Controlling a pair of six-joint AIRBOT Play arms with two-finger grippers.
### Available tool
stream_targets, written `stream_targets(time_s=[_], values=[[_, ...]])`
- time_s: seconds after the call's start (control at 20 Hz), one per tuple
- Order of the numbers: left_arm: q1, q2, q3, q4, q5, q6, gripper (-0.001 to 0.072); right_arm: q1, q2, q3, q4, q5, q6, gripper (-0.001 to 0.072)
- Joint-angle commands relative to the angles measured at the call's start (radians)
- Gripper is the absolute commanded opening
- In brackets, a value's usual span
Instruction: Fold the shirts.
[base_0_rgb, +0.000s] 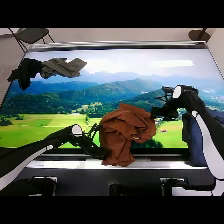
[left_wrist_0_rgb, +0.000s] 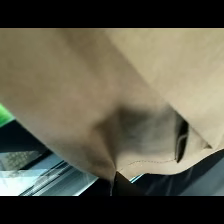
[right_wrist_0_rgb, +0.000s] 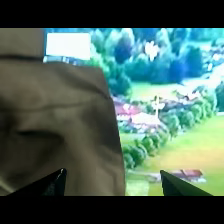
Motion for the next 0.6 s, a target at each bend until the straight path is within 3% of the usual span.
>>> stream_targets(time_s=[0.0, 0.25, 0.3, 0.35, 0.4, 0.45, 0.55], values=[[-0.005, -0.009, 0.002, -0.006, 0.01, 0.001, 0.003, 0.0, -0.045, 0.0, 0.06, -0.11, 0.061, 0.07], [-0.005, 0.008, 0.004, -0.006, 0.0, 0.0, 0.003, 0.0, -0.113, 0.0, 0.155, -0.197, 0.049, 0.0671], [-0.005, 0.01, 0.004, -0.006, 0.0, 0.0, 0.003, 0.0, -0.113, 0.0, 0.153, -0.214, 0.049, 0.0584], [-0.005, 0.009, 0.004, -0.006, 0.0, 0.0, 0.0029, 0.0, -0.113, 0.001, 0.152, -0.228, 0.049, 0.0446], [-0.005, 0.01, 0.004, -0.003, 0.0, 0.001, 0.0029, 0.0, -0.112, 0.003, 0.152, -0.234, 0.048, 0.0144], [-0.005, 0.014, 0.01, 0.007, 0.0, 0.028, 0.0028, 0.0, -0.108, 0.008, 0.152, -0.235, 0.05, 0.0048], [0.003, 0.056, 0.053, 0.155, -0.025, 0.004, 0.0026, 0.0, -0.071, 0.034, 0.159, -0.246, 0.026, 0.0047]])
